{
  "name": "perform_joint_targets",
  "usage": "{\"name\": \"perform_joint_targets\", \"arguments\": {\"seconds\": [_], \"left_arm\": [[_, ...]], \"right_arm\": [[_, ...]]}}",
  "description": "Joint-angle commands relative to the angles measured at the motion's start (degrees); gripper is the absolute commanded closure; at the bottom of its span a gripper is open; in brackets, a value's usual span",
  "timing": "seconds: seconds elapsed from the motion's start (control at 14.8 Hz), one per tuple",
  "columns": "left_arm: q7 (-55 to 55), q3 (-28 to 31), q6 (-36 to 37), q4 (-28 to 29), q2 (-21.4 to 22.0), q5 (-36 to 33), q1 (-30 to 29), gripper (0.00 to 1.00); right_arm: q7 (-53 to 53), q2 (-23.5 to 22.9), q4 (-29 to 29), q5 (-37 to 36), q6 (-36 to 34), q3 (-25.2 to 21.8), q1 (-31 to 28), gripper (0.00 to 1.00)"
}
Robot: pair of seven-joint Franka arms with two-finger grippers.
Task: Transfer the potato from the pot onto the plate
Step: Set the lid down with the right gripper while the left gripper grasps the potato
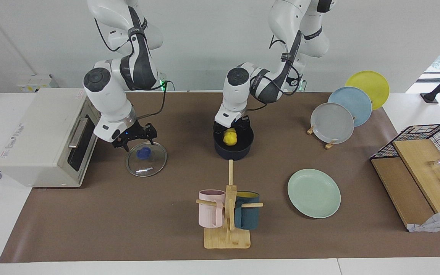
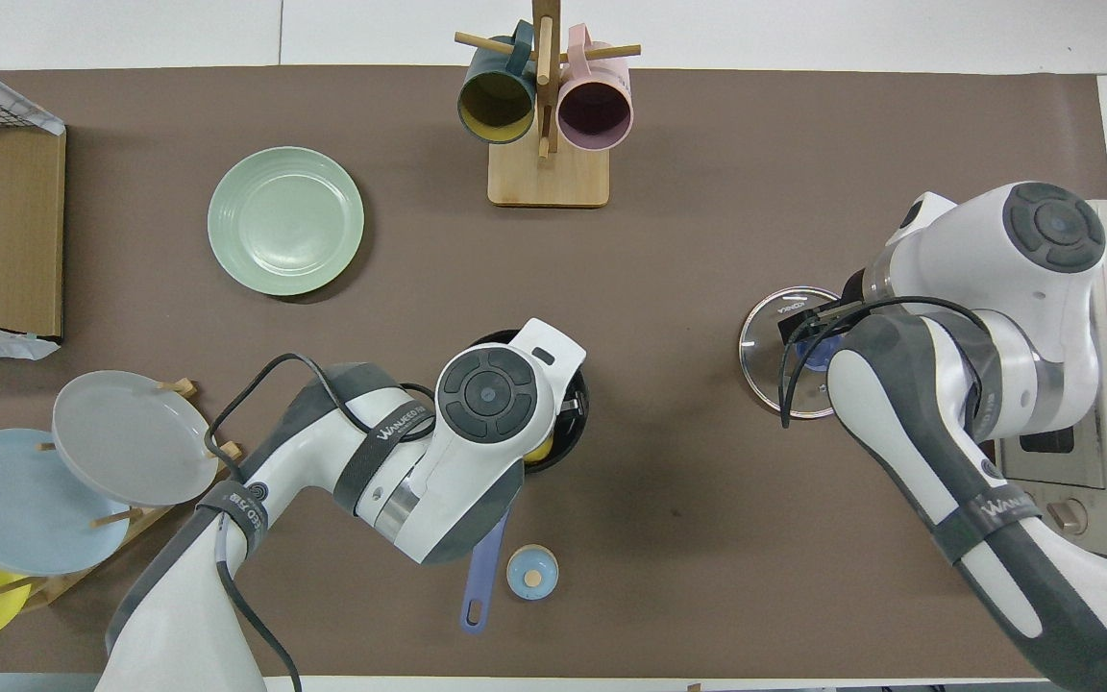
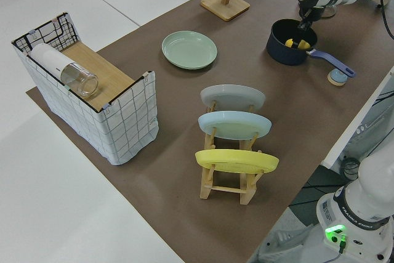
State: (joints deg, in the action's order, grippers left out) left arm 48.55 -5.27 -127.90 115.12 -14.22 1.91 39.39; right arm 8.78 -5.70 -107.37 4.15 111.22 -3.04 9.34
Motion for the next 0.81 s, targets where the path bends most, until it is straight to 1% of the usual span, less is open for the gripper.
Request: {"name": "perform_joint_targets", "arguments": {"seconds": [0.0, 0.07, 0.14, 0.2, 0.27, 0.34, 0.41, 0.54, 0.68, 0.74], "left_arm": [[-0.3, 1.06, -0.95, -0.07, -0.46, 0.11, 1.12, 0.02], [-0.12, 1.06, -1.04, -0.07, -0.46, 0.11, 1.12, 0.12], [0.23, 1.06, -1.04, -0.16, -0.54, 0.11, 1.04, 0.38], [0.23, 1.06, -1.04, -0.42, -0.63, 0.11, 0.77, 0.72], [-0.03, 1.06, -0.86, -0.6, -0.63, 0.11, 0.42, 0.98], [-0.03, 1.14, -0.34, -0.77, -0.28, 0.11, 0.33, 1.0], [0.14, 1.23, 0.36, -0.95, 0.24, 0.11, 0.16, 1.0], [-0.03, 1.67, 3.69, -3.22, 1.21, 0.11, -0.63, 1.0], [-0.56, 1.58, 11.75, -9.0, 2.35, 0.11, -3.52, 1.0], [-1.17, 1.41, 16.4, -13.21, 2.36, 0.11, -5.45, 1.0]], "right_arm": [[0.27, -0.28, 11.09, -0.71, -10.9, -1.52, -0.82, 0.0], [-0.51, -0.02, 14.09, -2.72, -13.2, -2.23, -0.81, 0.0], [-1.31, 0.16, 17.42, -4.22, -16.18, -2.93, -0.81, 0.0], [-2.18, 0.16, 19.81, -4.5, -20.13, -3.29, -0.9, 0.0], [-2.89, 0.33, 20.79, -4.76, -23.39, -3.55, -0.81, 0.0], [-3.07, 1.03, 20.8, -5.98, -25.34, -3.73, -0.47, 0.0], [-3.07, 2.17, 20.19, -8.95, -25.79, -3.47, 0.06, 0.0], [-3.33, 3.93, 17.65, -9.86, -25.45, -3.11, -0.63, 0.0], [-6.21, 4.99, 16.67, -9.77, -25.79, -3.11, 0.06, 0.0], [-7.63, 6.21, 14.75, -9.77, -25.53, -3.11, 0.33, 0.0]]}}
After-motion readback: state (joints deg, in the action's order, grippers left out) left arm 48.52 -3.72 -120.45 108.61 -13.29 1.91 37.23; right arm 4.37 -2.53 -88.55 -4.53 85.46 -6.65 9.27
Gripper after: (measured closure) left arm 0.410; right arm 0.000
